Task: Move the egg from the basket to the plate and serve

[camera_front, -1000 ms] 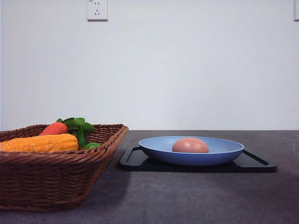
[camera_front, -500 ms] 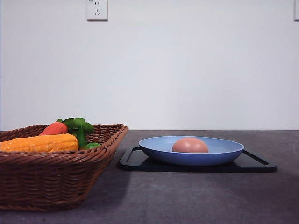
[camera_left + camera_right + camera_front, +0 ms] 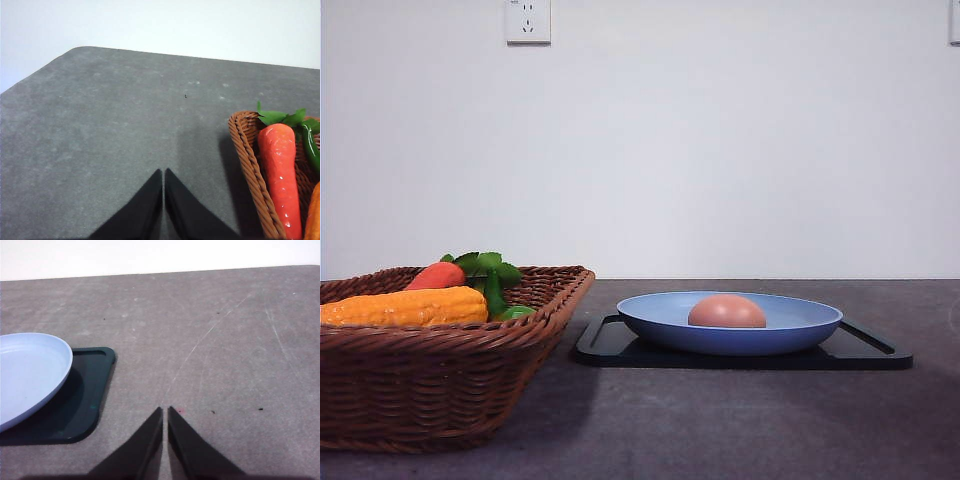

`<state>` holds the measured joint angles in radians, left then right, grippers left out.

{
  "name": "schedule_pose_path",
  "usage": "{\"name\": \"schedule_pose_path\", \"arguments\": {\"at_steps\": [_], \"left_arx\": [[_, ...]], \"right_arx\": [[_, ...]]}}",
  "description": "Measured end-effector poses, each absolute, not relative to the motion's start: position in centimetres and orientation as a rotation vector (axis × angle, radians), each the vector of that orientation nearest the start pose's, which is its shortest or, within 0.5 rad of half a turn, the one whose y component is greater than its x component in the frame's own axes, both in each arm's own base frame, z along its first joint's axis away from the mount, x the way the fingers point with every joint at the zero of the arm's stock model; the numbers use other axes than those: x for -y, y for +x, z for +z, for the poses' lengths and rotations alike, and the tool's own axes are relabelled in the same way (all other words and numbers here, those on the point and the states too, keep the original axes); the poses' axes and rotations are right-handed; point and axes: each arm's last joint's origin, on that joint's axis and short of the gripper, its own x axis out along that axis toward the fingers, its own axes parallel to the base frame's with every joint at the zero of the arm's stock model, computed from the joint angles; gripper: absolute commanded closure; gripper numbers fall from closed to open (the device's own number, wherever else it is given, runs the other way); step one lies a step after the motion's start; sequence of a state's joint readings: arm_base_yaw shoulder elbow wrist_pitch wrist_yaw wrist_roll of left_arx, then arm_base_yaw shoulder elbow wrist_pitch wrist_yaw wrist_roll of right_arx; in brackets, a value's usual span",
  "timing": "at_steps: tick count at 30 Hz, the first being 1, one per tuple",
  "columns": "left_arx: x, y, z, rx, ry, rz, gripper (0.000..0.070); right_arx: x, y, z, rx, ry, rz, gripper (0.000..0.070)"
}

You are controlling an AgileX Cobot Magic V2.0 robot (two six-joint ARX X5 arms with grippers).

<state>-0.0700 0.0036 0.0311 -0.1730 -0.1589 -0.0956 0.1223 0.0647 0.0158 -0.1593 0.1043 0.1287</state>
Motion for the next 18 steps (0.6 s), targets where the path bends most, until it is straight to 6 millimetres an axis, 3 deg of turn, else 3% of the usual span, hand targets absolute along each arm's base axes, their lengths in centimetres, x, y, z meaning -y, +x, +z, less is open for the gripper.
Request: {"name": "schedule_pose_path", "arguments": {"at_steps": [18], "left_arx": [[0.20,9.47,15.72,-0.140,-0.079,0.096,0.0700]], "right_arx": [[-0.90,9.83,14.86,-0.208,0.105,0.005,0.0700]]}}
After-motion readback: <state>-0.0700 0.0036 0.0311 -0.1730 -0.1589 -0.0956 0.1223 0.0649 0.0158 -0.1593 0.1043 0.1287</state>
